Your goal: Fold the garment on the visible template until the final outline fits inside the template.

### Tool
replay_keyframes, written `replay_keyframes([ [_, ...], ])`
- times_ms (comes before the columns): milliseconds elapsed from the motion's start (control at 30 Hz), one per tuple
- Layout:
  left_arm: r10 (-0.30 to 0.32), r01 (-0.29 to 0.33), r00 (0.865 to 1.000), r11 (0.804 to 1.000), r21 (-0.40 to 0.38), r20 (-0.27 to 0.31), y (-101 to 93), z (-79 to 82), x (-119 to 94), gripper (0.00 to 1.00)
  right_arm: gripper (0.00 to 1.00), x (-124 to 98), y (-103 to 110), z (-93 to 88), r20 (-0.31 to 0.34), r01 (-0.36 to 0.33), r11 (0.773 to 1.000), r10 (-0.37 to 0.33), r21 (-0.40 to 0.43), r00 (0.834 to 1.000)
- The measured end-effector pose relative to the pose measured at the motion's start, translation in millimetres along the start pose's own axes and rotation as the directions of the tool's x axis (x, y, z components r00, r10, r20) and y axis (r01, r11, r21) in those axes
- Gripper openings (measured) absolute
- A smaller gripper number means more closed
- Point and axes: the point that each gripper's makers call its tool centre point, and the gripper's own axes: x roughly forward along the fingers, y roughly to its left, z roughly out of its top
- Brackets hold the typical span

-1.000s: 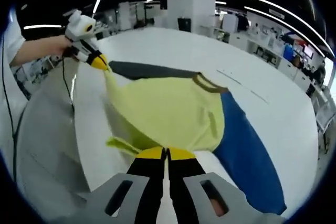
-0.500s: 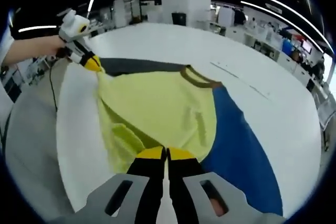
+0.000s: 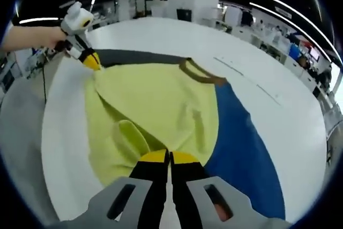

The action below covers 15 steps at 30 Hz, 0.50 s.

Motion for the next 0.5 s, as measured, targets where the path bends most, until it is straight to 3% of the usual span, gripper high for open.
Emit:
replay_keyframes([
  [500,0.001,-0.001,1.0,1.0,0.004,-0.016,7.0,4.9,16,0.0,0.02,16,-9,-9.0,-0.018,0.029,0.999,-0.029,-0.02,0.999],
])
